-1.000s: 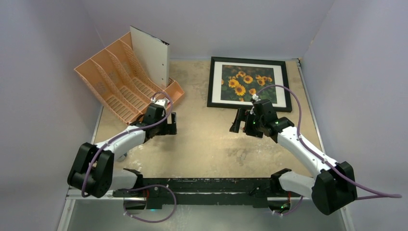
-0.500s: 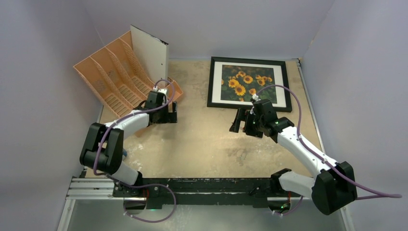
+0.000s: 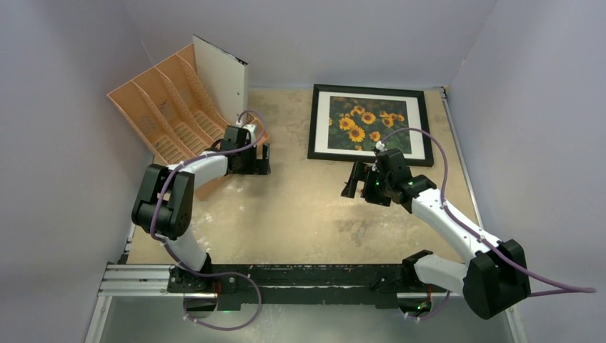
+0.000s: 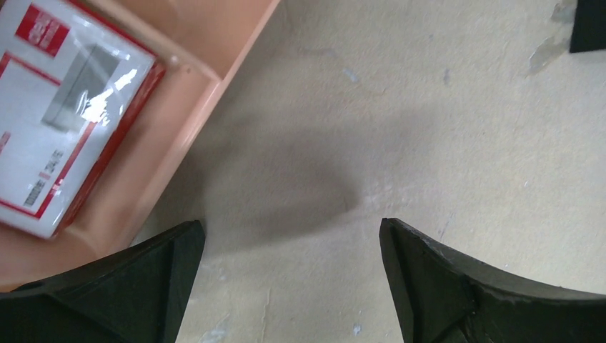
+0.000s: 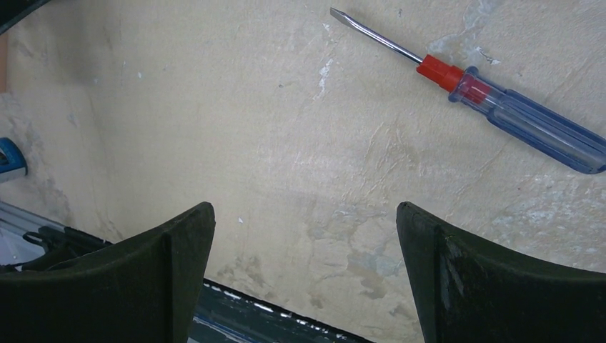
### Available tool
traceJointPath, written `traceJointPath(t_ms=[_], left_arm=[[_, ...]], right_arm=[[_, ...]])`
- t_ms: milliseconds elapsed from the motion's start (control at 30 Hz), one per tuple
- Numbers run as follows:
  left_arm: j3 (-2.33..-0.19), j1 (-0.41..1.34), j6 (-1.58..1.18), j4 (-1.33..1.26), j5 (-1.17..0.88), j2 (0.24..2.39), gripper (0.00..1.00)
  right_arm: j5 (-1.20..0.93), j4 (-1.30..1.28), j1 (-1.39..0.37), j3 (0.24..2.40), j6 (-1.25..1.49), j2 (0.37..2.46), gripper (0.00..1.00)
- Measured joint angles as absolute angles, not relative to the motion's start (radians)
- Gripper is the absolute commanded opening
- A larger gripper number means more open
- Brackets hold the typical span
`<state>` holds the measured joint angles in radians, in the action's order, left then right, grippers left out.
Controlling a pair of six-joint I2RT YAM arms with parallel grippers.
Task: Take the photo out of the frame
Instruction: Move the distractor to the corner of the board, then move the screwdriver to the center of the board.
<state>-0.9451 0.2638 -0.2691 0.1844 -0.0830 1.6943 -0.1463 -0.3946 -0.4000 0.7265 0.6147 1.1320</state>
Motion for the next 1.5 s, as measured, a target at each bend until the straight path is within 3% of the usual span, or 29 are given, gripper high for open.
traceJointPath(t_ms=[300,567,833,1133,1367,1500], left_arm=[[-1.06,0.261,-0.241,0.183,-0.12,1.793,1.0],[-1.058,0.244,-0.239,0.157,-0.203,1.791,1.0],[-0.889,0.334,-0.244,0.159,-0.292,1.46,1.0],[-0.867,0.34,-0.198,0.224,-0.324,1.126,1.0],[-0.829,0.34,-0.173,0.274,-0.31,1.014,1.0],[-0.801,0.34,-0.177,0.271,-0.26,0.905,1.0]], right_arm=[[-0.006,-0.419,-0.4,0.733,0.654,1.138,0.99],[0.094,-0.44,-0.393,0.818,0.625,1.264,0.98],[0.122,-0.471,-0.358,0.882,0.492,1.432,0.96],[0.15,-0.49,-0.359,0.923,0.353,1.517,0.94],[0.158,-0.489,-0.359,0.934,0.327,1.604,0.8],[0.168,-0.489,-0.359,0.932,0.337,1.62,0.63]])
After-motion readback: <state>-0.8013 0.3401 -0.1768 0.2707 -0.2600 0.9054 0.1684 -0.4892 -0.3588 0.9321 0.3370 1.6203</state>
